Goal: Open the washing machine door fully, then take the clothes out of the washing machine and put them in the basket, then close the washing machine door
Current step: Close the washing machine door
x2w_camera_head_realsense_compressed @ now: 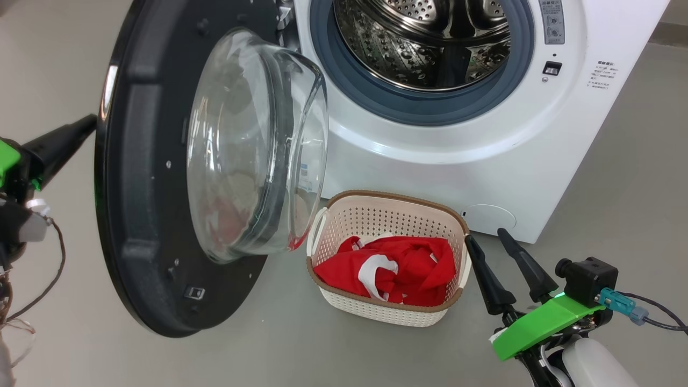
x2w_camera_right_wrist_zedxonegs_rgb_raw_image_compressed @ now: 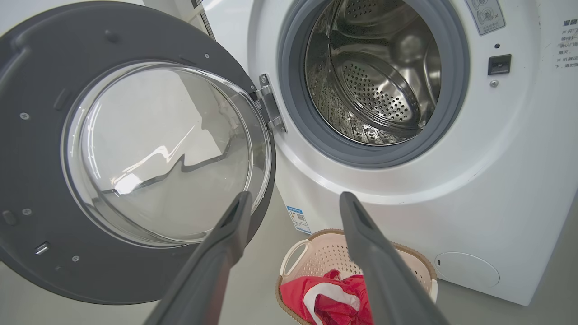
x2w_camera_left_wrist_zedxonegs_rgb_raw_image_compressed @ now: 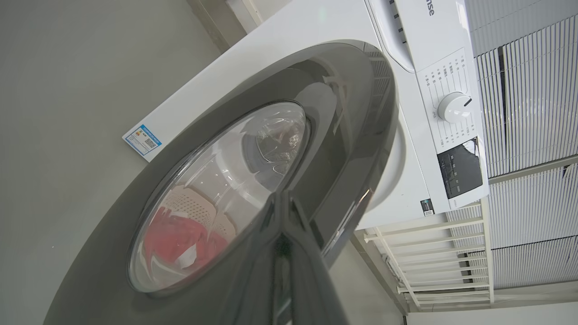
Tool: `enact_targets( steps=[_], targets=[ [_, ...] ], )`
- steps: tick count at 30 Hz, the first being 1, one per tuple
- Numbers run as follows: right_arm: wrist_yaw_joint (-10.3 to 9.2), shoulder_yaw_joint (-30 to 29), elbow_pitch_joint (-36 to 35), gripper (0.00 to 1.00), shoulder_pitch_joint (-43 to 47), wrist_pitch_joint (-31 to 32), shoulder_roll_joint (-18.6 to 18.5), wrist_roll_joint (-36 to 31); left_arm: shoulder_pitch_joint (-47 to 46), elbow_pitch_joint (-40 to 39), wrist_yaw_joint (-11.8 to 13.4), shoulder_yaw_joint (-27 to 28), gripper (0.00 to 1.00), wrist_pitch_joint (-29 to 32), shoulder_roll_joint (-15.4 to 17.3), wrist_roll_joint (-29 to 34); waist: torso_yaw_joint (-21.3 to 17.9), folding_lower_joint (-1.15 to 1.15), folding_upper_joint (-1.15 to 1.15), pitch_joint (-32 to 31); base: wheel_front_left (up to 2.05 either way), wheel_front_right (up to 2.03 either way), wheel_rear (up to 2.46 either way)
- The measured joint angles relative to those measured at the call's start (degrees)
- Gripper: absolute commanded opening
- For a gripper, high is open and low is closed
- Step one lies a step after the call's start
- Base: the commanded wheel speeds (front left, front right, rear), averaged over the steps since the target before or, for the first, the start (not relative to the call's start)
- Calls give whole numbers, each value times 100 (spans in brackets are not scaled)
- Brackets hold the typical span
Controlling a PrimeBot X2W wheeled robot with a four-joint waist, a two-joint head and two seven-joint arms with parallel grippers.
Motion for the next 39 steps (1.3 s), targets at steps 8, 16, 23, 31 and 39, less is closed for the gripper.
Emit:
enact_targets(
  steps=[8, 16, 23, 31, 39],
  targets=[
    [0, -20, -3, 100, 1, 0, 1, 0, 75, 3, -101, 34, 28, -159, 164, 119, 26, 0, 0, -5, 0, 0, 0],
    [0, -35, -14, 100, 3, 0, 19, 0, 357, -92, -527, -3, 100, -550, 387, 544, 62, 0, 0, -11, 0, 0, 0],
    [0, -56, -31, 100, 8, 0, 29, 0, 793, -319, -743, 62, 100, -1129, 475, 870, 96, 0, 0, -16, 0, 0, 0],
    [0, -69, -66, 100, 9, 0, 24, 0, 1440, -614, -1159, 230, 100, -1750, 469, 1081, 131, 0, 0, -1, 0, 0, 0],
    [0, -104, -88, 100, 10, 0, -12, 0, 2254, -927, -1486, 403, 100, -2585, 410, 1461, 128, 0, 0, 54, 0, 0, 0]
  ],
)
